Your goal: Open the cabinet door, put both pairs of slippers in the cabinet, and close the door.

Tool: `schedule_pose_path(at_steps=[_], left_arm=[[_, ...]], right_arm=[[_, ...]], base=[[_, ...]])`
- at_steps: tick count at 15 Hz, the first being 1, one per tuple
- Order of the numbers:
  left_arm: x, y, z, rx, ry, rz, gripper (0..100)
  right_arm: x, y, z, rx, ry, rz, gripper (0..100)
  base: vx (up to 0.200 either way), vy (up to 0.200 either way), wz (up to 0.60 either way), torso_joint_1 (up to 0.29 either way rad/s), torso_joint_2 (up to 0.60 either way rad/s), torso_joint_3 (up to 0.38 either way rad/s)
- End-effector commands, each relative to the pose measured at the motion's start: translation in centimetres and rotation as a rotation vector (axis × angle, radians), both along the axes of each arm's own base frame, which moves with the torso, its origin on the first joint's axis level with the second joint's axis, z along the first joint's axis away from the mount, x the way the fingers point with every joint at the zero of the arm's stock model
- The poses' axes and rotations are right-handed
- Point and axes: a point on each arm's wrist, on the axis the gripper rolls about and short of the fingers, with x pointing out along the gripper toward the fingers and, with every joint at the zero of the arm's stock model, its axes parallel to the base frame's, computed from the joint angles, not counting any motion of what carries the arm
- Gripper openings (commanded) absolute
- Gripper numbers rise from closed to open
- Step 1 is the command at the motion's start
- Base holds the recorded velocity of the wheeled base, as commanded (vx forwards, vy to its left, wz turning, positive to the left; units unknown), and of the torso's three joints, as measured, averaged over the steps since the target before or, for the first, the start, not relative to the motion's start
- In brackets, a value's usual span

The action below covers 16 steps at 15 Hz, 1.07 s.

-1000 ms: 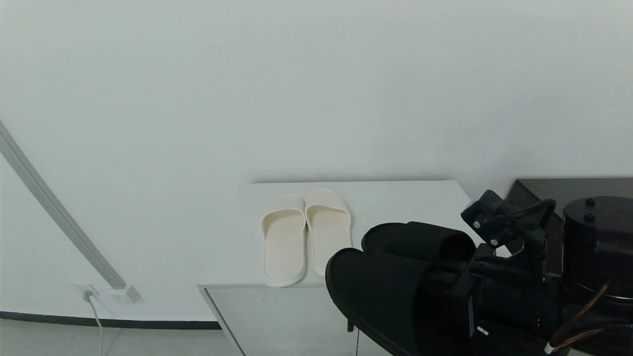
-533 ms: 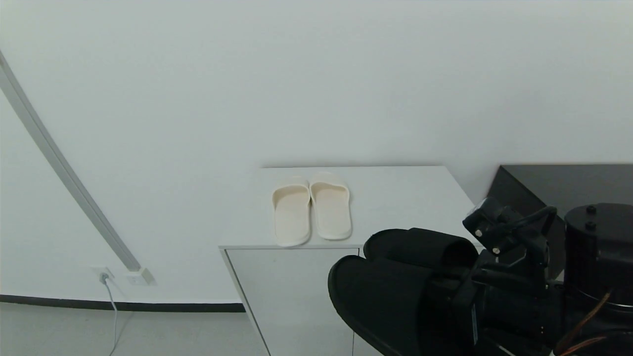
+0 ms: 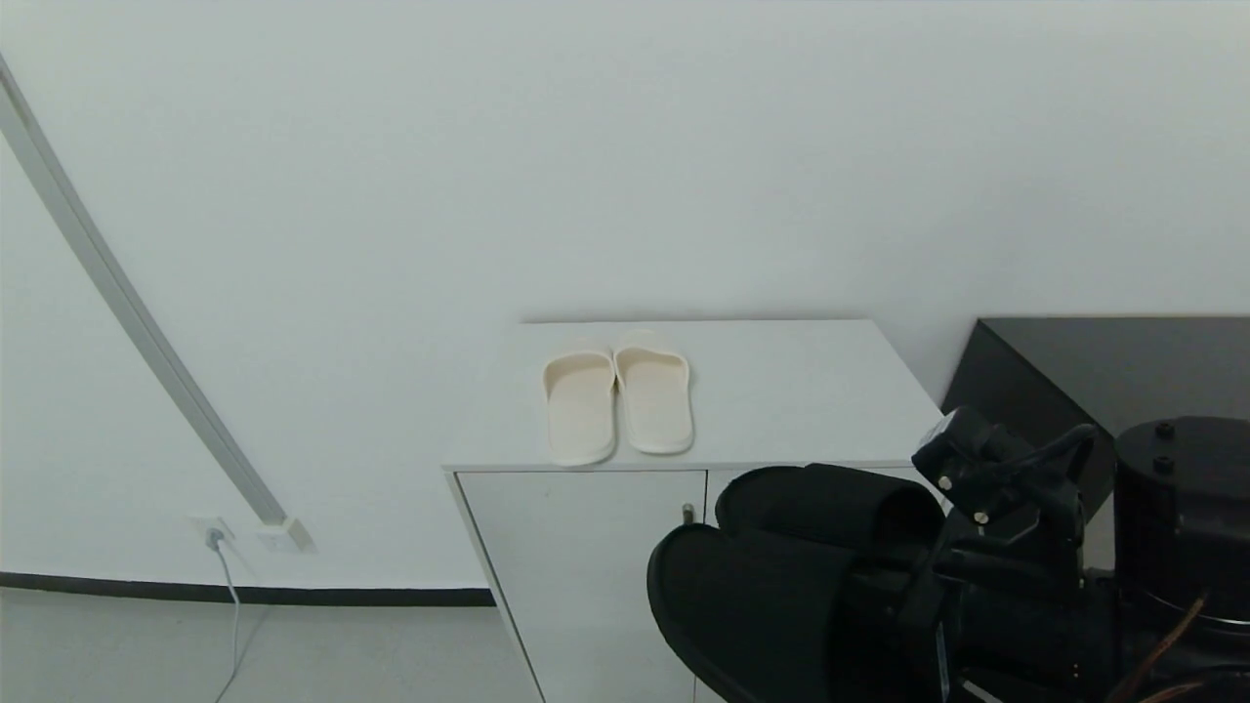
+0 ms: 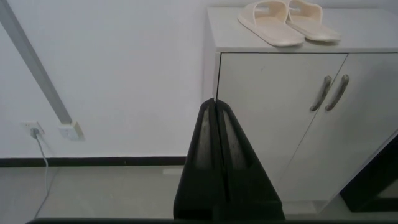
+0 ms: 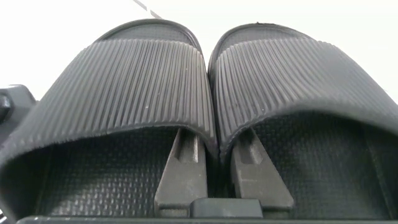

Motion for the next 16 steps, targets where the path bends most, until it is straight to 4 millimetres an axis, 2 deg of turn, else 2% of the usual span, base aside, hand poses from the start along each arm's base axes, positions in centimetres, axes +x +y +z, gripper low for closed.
schedule_pose_path(at_steps=[1, 7, 12, 16], left_arm=[[0.01, 0.0, 0.01, 0.0, 0.001, 0.001, 0], [0.01, 0.0, 0.01, 0.0, 0.001, 0.001, 0], [0.01, 0.0, 0.01, 0.001, 0.001, 0.001, 0], [0.01, 0.0, 0.01, 0.001, 0.001, 0.001, 0]], right_arm=[[-0.01, 0.02, -0.03, -0.001, 0.0, 0.001, 0], [-0.05, 0.03, -0.07, -0.002, 0.001, 0.004, 0], [-0.12, -0.04, -0.27, -0.006, 0.004, 0.004, 0], [-0.28, -0.22, -0.68, -0.016, 0.016, 0.005, 0]], base=[[0.0, 0.0, 0.0, 0.0, 0.0, 0.0], [0.0, 0.0, 0.0, 0.0, 0.0, 0.0], [0.0, 0.0, 0.0, -0.147, 0.35, 0.186], [0.0, 0.0, 0.0, -0.223, 0.53, 0.294]])
